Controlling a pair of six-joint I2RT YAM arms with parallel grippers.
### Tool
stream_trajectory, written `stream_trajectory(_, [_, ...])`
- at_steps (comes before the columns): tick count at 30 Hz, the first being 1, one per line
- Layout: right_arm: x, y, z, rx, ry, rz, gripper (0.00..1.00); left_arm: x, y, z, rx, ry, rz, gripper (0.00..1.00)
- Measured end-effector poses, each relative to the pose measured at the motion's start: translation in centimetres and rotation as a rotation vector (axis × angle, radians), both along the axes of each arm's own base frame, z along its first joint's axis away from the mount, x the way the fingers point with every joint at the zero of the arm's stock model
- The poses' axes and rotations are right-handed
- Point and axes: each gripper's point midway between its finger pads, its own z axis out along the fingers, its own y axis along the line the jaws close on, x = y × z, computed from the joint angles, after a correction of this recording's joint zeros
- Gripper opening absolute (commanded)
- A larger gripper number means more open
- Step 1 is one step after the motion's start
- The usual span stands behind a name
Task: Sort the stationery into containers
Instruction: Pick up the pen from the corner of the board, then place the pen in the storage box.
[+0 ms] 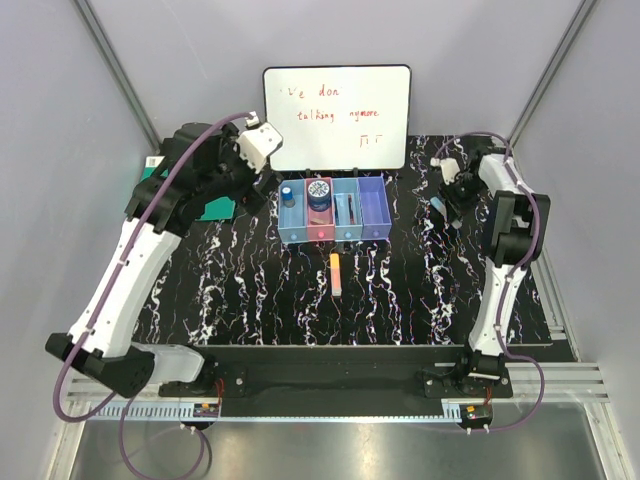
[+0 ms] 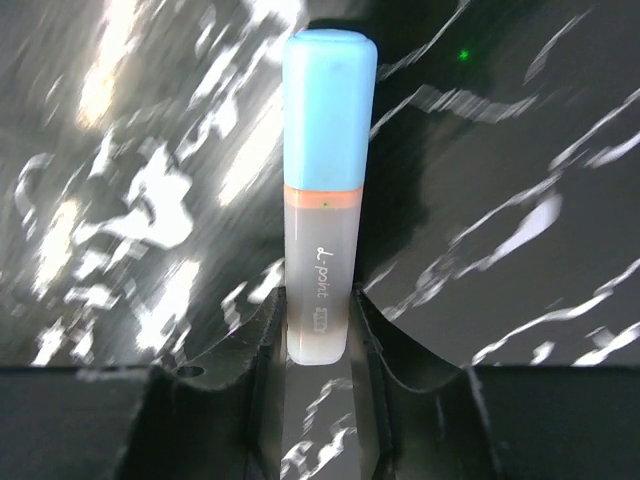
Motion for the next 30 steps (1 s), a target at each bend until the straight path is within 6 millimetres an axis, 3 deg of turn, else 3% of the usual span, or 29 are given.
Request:
stream_trajectory(5, [-3.0,0.4,1.3,0.005,0.035,-0.002,0.00,-0.9,0.5,1.4,-0.025,-0.033,0.012,0.99])
stream_trajectory(9, [-4.4,0.7,3.7,0.011,0.013,-0.019,0.00,-1.7,0.8,1.8,-0.035,-0.041,0.014,0.99])
stream_trajectory(20, [-5.5,2.9,12.0,0.122,-0.087,-0.163,0.01,-3.0,1.3,0.9,-0.011,-0.028,0.006,0.99])
stream_trajectory(26, [-4.6,5.8,16.0,0.218,-0.121,-0.224,0.04,-3.1,1.5,0.8,0.004,-0.029,0.003,0.99])
stream_trajectory(30, [-5.1,9.6,17.1,0.279,-0.108,-0.196,0.05,-3.5,1.7,0.7,0.013,-0.029,-0.001,0.99])
